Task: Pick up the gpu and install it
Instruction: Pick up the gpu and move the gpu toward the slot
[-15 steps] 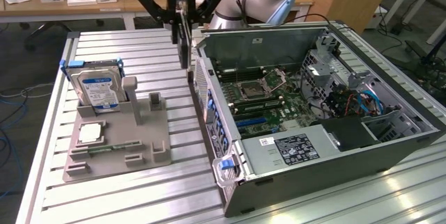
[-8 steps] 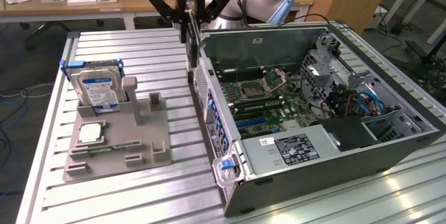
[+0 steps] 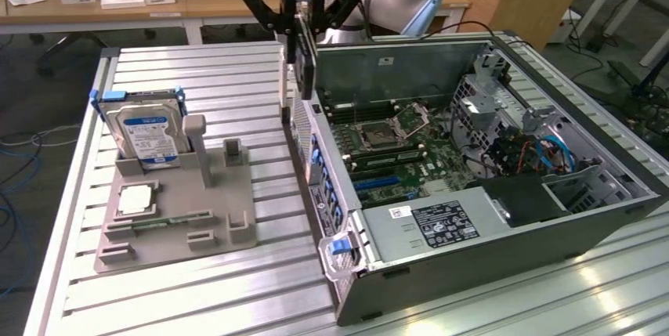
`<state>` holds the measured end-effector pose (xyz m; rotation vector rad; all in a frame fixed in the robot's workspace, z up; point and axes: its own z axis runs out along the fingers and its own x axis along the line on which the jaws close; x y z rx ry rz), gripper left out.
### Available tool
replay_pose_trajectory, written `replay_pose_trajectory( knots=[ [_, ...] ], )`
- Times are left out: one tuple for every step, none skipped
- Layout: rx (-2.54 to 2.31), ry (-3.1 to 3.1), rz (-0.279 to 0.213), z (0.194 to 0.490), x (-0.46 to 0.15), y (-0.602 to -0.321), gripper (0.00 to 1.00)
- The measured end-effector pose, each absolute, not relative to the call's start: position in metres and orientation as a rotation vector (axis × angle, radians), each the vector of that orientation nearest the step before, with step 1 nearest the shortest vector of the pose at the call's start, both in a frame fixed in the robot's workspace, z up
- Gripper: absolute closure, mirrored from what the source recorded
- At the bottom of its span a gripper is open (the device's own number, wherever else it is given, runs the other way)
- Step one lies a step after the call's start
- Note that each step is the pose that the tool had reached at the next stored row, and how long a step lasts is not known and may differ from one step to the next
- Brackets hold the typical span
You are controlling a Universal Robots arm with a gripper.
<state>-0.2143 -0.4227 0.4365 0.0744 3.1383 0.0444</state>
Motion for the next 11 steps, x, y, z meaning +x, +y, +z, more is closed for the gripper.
replay_pose_trajectory(
  knots=[
    [0.074,3.138,0.044,0.437,-0.212,-0.423,0.72],
    [0.074,3.139,0.044,0.436,-0.210,-0.423,0.72],
    [0.074,3.139,0.044,0.436,-0.208,-0.423,0.72],
    [0.074,3.139,0.044,0.436,-0.205,-0.423,0.72],
    [0.074,3.139,0.044,0.436,-0.203,-0.423,0.72],
    [0.074,3.139,0.045,0.436,-0.201,-0.423,0.72],
    [0.074,3.139,0.045,0.436,-0.199,-0.423,0.72],
    [0.074,3.139,0.045,0.436,-0.197,-0.423,0.72],
    [0.074,3.139,0.044,0.436,-0.195,-0.423,0.72],
    [0.074,3.139,0.044,0.436,-0.193,-0.423,0.72],
    [0.074,3.139,0.044,0.436,-0.191,-0.423,0.72]
  ],
)
